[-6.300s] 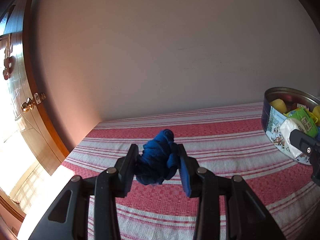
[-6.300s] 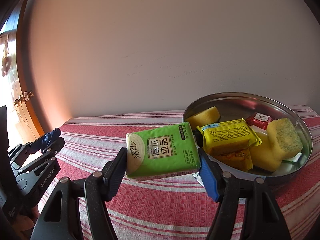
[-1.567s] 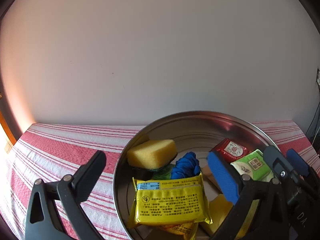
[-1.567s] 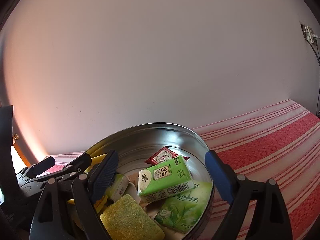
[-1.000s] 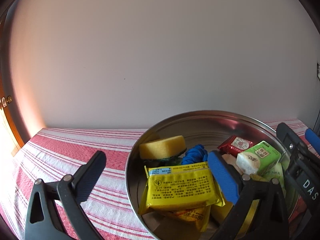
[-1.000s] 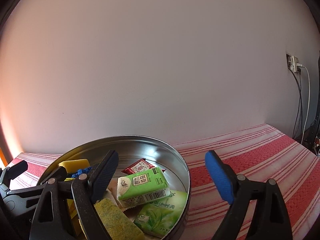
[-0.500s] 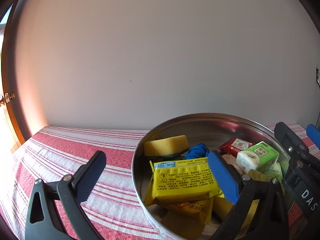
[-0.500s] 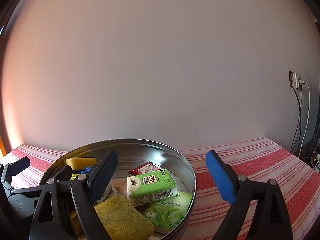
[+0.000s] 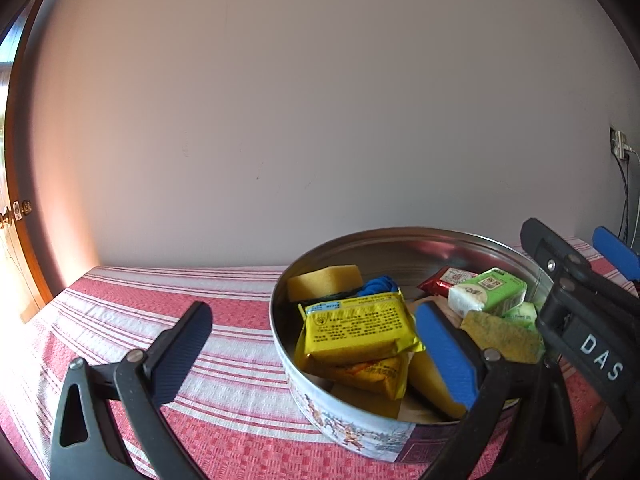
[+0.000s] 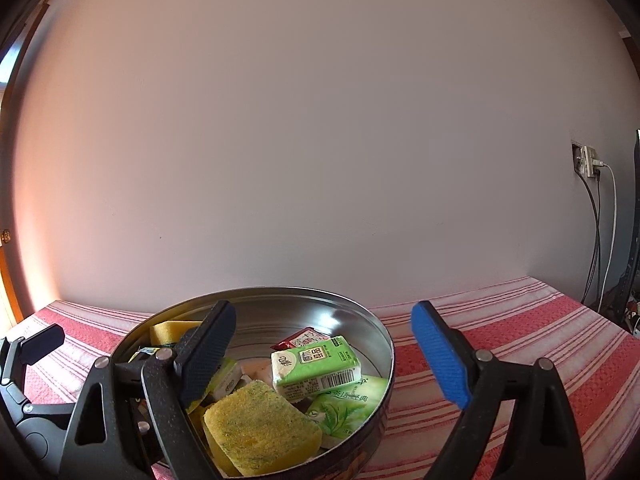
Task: Organize objects
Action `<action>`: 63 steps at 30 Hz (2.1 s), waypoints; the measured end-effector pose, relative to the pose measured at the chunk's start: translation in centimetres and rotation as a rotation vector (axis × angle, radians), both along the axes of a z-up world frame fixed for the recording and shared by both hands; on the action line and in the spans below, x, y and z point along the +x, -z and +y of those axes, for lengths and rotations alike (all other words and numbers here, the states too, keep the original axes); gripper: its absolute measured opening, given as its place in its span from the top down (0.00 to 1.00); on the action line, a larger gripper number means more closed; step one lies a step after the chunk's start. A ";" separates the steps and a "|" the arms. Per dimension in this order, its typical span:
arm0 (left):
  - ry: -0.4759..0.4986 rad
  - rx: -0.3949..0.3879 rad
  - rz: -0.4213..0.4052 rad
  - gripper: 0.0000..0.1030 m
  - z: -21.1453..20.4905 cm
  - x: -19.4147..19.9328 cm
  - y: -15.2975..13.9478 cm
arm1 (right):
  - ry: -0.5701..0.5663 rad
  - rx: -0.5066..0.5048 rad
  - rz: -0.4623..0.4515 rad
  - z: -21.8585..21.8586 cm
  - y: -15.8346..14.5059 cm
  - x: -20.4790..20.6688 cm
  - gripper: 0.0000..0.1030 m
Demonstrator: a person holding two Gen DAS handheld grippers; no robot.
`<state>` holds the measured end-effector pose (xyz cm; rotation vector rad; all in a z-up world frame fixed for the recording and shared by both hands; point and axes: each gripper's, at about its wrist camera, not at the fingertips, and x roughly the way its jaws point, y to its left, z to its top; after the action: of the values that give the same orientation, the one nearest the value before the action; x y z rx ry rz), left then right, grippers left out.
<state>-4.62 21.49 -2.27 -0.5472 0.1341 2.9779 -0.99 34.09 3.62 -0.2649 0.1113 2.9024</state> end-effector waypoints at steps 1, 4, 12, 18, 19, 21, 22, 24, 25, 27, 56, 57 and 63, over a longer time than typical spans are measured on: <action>0.005 0.002 0.003 0.00 -0.2 0.4 0.0 | 0.007 -0.004 0.000 0.0 0.0 0.2 0.11; 0.020 0.005 0.007 0.00 -0.5 1.1 -0.1 | 0.034 -0.029 -0.006 0.0 0.2 0.9 0.11; 0.029 0.029 -0.011 0.00 -1.9 2.6 -0.2 | 0.084 -0.009 0.042 -1.0 0.0 3.7 0.11; 0.032 0.022 0.000 0.00 -2.5 3.7 -0.4 | 0.087 0.032 0.067 -2.1 -0.3 5.6 0.11; 0.033 0.020 0.001 0.00 -2.5 3.7 -0.4 | 0.090 0.043 0.076 -2.3 -0.3 5.9 0.11; 0.031 0.021 0.001 0.00 -2.7 4.0 -0.5 | 0.099 0.062 0.099 -2.7 -0.4 6.7 0.11; 0.028 0.024 0.000 0.00 -2.7 4.0 -0.4 | 0.108 0.068 0.111 -2.8 -0.4 7.1 0.09; 0.023 0.026 -0.003 0.00 -2.9 4.0 -0.4 | 0.122 0.069 0.139 -2.8 -0.5 7.8 0.04; 0.019 0.024 -0.004 0.00 -2.9 4.1 -0.5 | 0.126 0.066 0.158 -2.7 -0.5 8.2 0.03; 0.018 0.014 -0.004 0.00 -2.8 4.1 -0.5 | 0.123 0.060 0.182 -2.5 -0.5 8.5 0.03; 0.008 0.016 0.005 0.00 -3.2 4.7 -0.5 | 0.071 0.034 0.030 -2.3 0.2 6.5 0.02; 0.010 0.015 0.009 0.00 -3.2 4.8 -0.6 | 0.071 0.032 0.025 -2.3 0.2 6.5 0.02; 0.000 0.018 0.013 0.00 -3.4 4.8 -0.6 | 0.065 0.035 0.020 -2.6 0.2 6.5 0.02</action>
<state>0.22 18.12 -1.65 -0.5259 0.1077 2.9797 5.48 31.54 3.38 -0.2226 0.0715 2.8401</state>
